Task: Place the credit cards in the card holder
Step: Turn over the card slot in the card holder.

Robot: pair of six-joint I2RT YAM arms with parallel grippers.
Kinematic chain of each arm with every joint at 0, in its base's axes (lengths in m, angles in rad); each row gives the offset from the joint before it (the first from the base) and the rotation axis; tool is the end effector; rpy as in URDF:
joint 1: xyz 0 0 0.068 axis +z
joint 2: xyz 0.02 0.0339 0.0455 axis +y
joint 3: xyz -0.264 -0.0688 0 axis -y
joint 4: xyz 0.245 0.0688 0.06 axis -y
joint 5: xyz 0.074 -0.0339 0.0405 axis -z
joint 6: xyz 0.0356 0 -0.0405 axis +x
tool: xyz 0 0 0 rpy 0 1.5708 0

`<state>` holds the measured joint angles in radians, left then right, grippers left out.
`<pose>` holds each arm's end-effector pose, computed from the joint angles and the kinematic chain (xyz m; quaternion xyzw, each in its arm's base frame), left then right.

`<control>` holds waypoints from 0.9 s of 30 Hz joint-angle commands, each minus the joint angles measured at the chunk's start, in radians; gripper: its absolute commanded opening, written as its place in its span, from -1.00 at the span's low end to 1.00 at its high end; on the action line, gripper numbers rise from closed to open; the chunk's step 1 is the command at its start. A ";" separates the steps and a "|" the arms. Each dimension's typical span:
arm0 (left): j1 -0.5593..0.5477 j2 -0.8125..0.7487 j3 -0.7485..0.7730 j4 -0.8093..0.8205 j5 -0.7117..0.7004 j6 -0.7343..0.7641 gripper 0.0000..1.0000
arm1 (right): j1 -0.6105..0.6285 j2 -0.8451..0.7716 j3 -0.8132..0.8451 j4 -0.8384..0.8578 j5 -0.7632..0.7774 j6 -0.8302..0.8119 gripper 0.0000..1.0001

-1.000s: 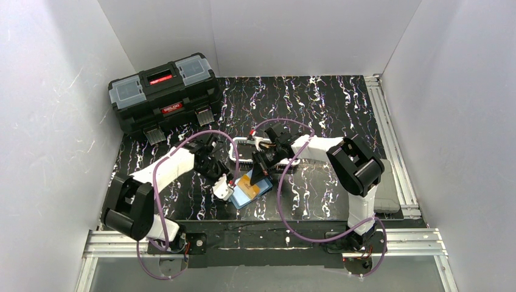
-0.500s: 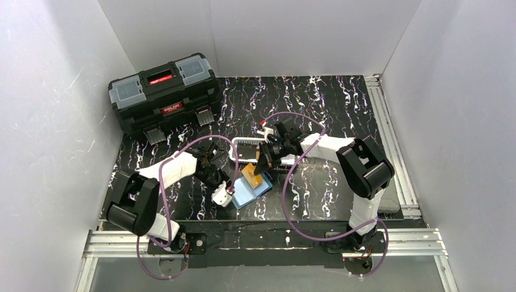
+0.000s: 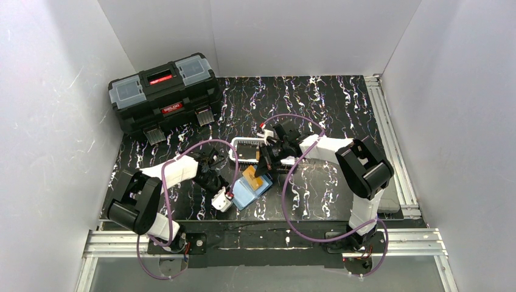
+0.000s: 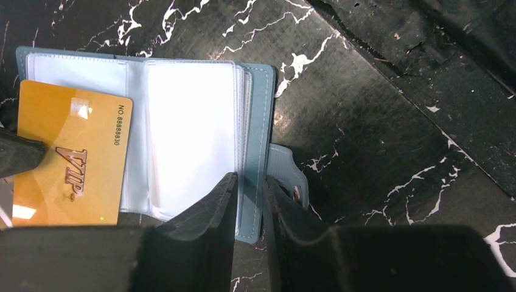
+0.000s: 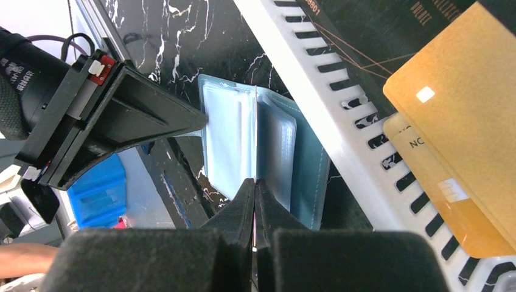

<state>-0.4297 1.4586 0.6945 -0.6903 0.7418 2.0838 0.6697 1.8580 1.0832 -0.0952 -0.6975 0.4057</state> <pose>0.1904 -0.1137 0.1501 0.8914 0.2674 -0.2051 0.3030 0.2815 0.2520 0.1607 -0.2325 0.8596 0.4409 0.1127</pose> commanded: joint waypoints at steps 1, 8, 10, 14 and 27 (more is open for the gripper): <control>-0.023 0.016 -0.035 -0.022 0.031 0.289 -0.62 | 0.007 -0.018 -0.002 -0.023 0.016 -0.027 -0.97; -0.039 0.013 -0.050 -0.022 0.049 0.282 -0.68 | 0.007 0.010 0.017 -0.009 -0.027 -0.019 -0.97; -0.043 0.009 -0.052 -0.021 0.050 0.278 -0.69 | 0.007 0.020 0.021 -0.001 -0.042 -0.016 -0.97; -0.044 0.008 -0.052 -0.022 0.048 0.264 -0.71 | 0.007 0.031 0.021 0.020 -0.067 -0.006 -0.97; -0.046 -0.005 -0.053 -0.021 0.050 0.234 -0.73 | -0.013 0.038 -0.012 0.119 -0.123 0.045 -0.97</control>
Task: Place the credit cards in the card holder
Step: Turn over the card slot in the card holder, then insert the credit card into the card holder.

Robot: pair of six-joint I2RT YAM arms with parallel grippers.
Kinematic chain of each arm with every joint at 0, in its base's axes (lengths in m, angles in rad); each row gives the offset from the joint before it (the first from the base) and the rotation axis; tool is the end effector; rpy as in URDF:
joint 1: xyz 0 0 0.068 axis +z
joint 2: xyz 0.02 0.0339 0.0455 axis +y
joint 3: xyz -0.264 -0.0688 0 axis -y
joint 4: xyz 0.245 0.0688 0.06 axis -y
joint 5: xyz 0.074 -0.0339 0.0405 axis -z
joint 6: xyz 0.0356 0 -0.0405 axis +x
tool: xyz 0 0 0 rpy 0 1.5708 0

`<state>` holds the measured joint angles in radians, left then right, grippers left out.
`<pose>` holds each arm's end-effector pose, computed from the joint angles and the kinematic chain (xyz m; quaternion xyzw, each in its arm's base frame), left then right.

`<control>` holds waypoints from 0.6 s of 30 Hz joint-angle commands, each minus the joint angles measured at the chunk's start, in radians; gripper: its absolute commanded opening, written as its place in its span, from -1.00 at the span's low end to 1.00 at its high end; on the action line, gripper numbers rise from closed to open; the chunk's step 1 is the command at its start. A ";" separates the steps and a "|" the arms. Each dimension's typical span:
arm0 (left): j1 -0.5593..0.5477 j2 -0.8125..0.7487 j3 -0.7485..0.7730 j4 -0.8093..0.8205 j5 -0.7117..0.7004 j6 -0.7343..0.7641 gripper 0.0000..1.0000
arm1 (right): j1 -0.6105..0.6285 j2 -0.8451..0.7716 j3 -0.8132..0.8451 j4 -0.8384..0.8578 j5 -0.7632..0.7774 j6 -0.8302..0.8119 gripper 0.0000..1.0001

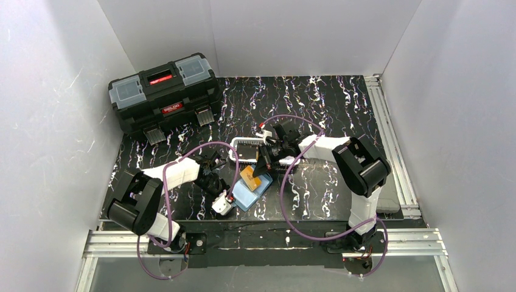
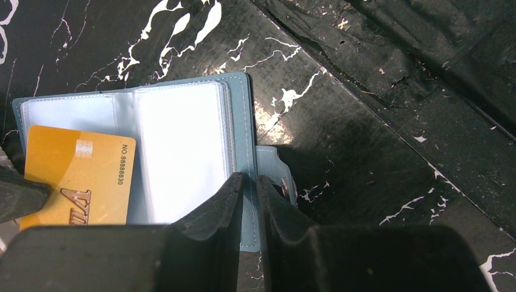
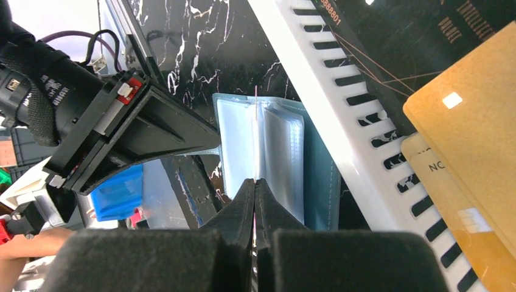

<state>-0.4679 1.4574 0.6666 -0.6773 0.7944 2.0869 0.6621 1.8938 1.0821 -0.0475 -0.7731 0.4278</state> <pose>0.1806 -0.1197 0.1454 0.8873 0.2473 -0.2322 0.3123 0.2851 0.2538 0.1521 -0.2319 0.8469 0.4694 0.0927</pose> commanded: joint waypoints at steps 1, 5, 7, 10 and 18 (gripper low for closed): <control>-0.008 -0.002 -0.024 -0.035 -0.004 0.228 -0.72 | -0.006 0.004 -0.011 0.072 -0.049 0.023 -0.97; -0.008 0.001 -0.019 -0.033 -0.007 0.225 -0.73 | -0.006 0.007 -0.017 0.060 -0.036 0.015 -0.97; -0.008 0.003 -0.018 -0.033 -0.006 0.225 -0.73 | -0.006 0.007 -0.026 0.056 -0.023 0.008 -0.97; -0.008 -0.002 -0.018 -0.033 -0.002 0.224 -0.73 | -0.006 0.008 -0.023 0.049 -0.004 -0.006 -0.97; -0.009 -0.008 -0.016 -0.033 -0.011 0.217 -0.74 | -0.002 0.023 -0.015 0.049 -0.007 -0.018 -0.97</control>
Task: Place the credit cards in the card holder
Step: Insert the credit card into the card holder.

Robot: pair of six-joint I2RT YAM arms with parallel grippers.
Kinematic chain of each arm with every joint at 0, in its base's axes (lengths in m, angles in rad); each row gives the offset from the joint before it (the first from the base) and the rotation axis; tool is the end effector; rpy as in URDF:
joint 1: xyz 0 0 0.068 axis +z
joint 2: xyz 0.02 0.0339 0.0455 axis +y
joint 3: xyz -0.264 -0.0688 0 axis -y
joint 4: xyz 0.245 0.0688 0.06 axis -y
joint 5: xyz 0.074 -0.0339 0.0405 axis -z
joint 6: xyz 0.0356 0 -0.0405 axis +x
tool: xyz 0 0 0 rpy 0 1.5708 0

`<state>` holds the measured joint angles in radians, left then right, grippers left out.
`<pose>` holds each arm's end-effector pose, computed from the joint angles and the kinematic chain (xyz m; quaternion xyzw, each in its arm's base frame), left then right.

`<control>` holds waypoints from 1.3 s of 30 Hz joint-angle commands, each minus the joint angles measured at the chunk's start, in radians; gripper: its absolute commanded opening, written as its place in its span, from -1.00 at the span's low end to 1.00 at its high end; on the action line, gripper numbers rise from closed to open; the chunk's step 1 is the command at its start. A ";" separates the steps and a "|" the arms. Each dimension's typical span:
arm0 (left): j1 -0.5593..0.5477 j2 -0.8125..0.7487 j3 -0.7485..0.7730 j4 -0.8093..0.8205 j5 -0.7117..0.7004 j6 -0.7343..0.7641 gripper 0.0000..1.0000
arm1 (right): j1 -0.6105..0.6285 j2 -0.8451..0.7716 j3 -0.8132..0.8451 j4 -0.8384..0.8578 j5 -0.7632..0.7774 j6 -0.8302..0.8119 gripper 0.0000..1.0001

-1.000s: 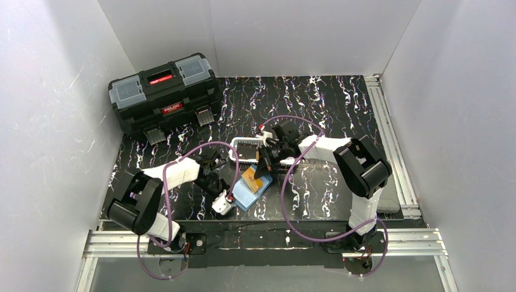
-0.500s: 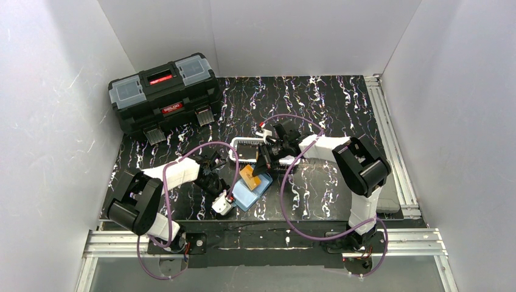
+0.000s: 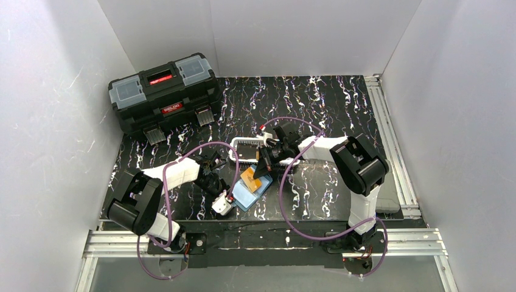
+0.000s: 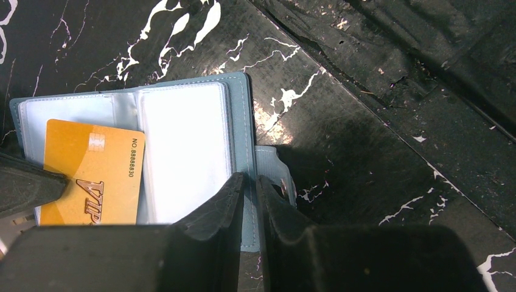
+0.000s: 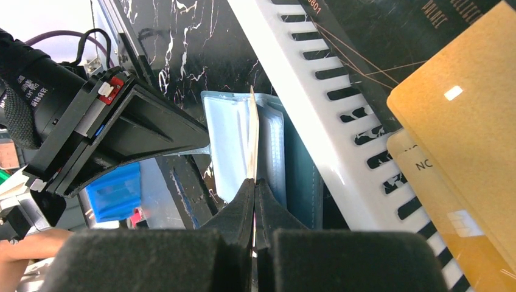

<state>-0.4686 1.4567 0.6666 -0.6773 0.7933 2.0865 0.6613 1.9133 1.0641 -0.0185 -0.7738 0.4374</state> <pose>0.1806 -0.1198 0.1455 0.8876 0.2472 -0.2318 0.3121 0.2845 0.2529 0.1420 -0.2262 0.8495 0.4686 0.0870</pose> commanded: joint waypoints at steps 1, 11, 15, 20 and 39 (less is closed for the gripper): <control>-0.008 -0.008 -0.016 -0.033 -0.009 0.216 -0.74 | 0.001 0.005 0.005 0.006 -0.006 -0.032 -0.97; -0.008 -0.015 -0.020 -0.034 -0.020 0.216 -0.78 | 0.001 -0.021 -0.019 0.007 0.083 -0.043 -0.97; -0.008 -0.013 -0.020 -0.033 -0.019 0.217 -0.79 | 0.001 -0.017 -0.020 0.037 0.072 -0.033 -0.97; -0.008 -0.015 -0.026 -0.033 -0.017 0.223 -0.79 | -0.001 -0.023 -0.036 0.063 0.077 -0.018 -0.97; -0.008 -0.018 -0.027 -0.034 -0.019 0.218 -0.81 | -0.014 -0.076 -0.100 0.109 0.122 0.000 -0.97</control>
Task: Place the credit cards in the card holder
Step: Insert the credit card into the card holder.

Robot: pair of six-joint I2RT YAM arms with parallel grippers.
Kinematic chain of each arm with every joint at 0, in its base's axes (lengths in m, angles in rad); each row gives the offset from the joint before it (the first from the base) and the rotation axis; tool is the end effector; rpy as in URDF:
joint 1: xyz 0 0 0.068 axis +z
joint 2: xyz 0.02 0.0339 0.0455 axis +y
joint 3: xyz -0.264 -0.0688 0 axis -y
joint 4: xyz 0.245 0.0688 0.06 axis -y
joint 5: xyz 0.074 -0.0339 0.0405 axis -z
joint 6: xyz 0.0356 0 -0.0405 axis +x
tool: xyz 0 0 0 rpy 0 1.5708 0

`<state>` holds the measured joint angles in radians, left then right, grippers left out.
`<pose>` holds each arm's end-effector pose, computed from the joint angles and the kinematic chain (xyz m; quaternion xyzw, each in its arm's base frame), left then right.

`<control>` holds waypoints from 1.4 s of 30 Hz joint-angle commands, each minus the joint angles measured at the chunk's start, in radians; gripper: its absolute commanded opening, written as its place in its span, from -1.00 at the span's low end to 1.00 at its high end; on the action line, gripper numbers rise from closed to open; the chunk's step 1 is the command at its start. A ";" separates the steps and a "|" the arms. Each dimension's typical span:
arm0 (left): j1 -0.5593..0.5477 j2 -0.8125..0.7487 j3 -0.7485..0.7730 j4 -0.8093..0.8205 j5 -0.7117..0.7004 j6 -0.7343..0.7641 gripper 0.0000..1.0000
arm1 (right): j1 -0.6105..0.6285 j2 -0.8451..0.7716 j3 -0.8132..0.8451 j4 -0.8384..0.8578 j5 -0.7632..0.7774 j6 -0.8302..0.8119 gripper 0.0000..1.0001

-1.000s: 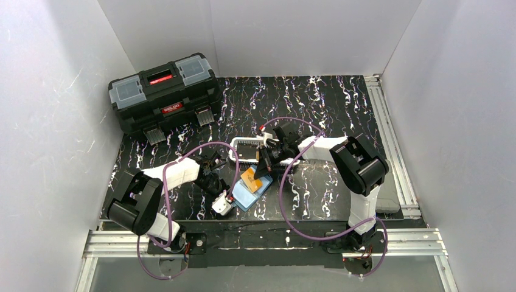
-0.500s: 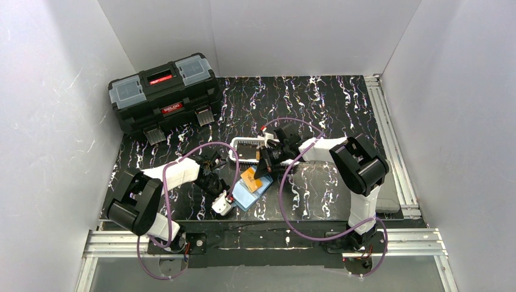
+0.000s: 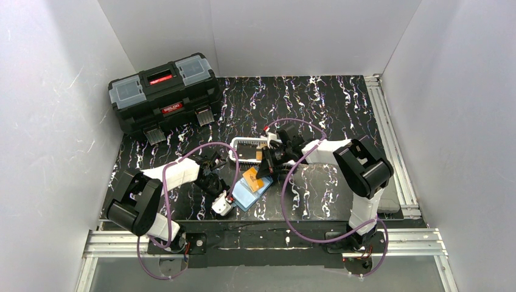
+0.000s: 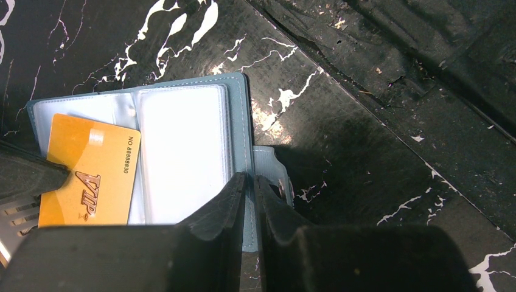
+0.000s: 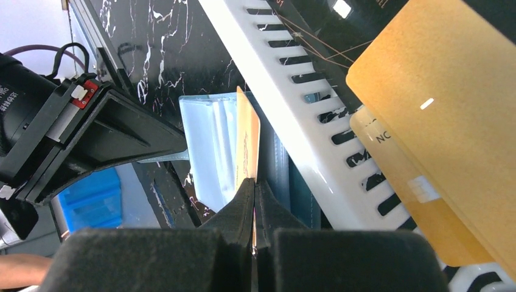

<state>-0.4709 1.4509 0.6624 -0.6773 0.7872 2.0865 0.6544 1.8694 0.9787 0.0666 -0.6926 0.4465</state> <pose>0.1793 -0.1196 0.1455 0.8890 0.2463 -0.2297 0.3103 0.2776 0.2416 0.1386 -0.2140 0.8583 0.4488 0.1271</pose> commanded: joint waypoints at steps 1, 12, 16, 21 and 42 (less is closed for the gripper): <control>-0.006 -0.014 -0.024 -0.033 -0.013 0.219 -0.81 | -0.007 -0.030 -0.012 0.023 0.041 -0.009 -0.97; -0.007 -0.011 -0.020 -0.033 -0.011 0.218 -0.81 | -0.006 0.027 0.032 -0.011 -0.094 -0.035 -0.97; -0.009 -0.009 -0.018 -0.033 -0.013 0.218 -0.81 | -0.006 0.038 0.040 -0.044 -0.124 -0.053 -0.97; -0.010 -0.007 -0.014 -0.033 -0.013 0.220 -0.81 | -0.005 0.063 0.056 -0.079 -0.145 -0.064 -0.97; -0.014 -0.017 -0.022 -0.031 -0.010 0.222 -0.83 | 0.040 0.079 0.104 -0.224 -0.105 -0.125 -0.97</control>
<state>-0.4755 1.4471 0.6609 -0.6792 0.7841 2.0865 0.6899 1.9388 1.0660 -0.1074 -0.8158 0.3588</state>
